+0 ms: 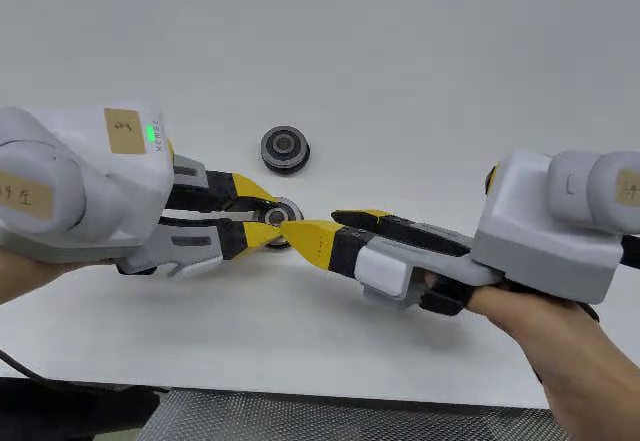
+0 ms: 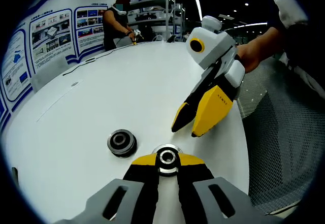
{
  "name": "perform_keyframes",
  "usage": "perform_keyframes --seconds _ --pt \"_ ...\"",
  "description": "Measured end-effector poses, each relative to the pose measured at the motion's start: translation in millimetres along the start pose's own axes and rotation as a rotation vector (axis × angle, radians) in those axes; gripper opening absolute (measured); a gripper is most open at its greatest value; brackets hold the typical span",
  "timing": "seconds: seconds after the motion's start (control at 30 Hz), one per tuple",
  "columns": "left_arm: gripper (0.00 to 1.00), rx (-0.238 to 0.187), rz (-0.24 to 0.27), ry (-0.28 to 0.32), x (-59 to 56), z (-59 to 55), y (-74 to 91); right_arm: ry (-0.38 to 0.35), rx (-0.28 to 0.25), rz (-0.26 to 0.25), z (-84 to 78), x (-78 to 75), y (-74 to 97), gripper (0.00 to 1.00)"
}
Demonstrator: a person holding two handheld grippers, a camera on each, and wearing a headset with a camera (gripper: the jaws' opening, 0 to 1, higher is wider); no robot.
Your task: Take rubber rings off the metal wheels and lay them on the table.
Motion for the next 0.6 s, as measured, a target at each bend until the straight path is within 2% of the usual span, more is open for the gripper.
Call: perform_keyframes --seconds 0.27,0.37,0.6 --pt "0.13 -0.006 -0.001 0.004 0.1 0.1 -0.1 -0.061 0.012 -0.017 0.8 -6.9 -9.1 0.38" --pt "0.13 -0.006 -0.001 -0.001 -0.1 0.1 -0.3 -0.104 0.025 -0.013 -0.4 -6.8 -12.2 0.34" --pt "0.13 -0.005 -0.002 -0.009 -0.3 0.0 -0.4 -0.132 0.04 -0.033 -4.9 -9.2 -15.9 0.34"
Point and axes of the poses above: the centre of the closed fingertips' face, and the gripper's own axes: y roughly backward along the fingers, x roughly to its left, z roughly out of its top, the point moved 2 cm from there along y, roughly backward along the fingers, and after that the axes turned 1 degree about -y, right-handed, at the moved point
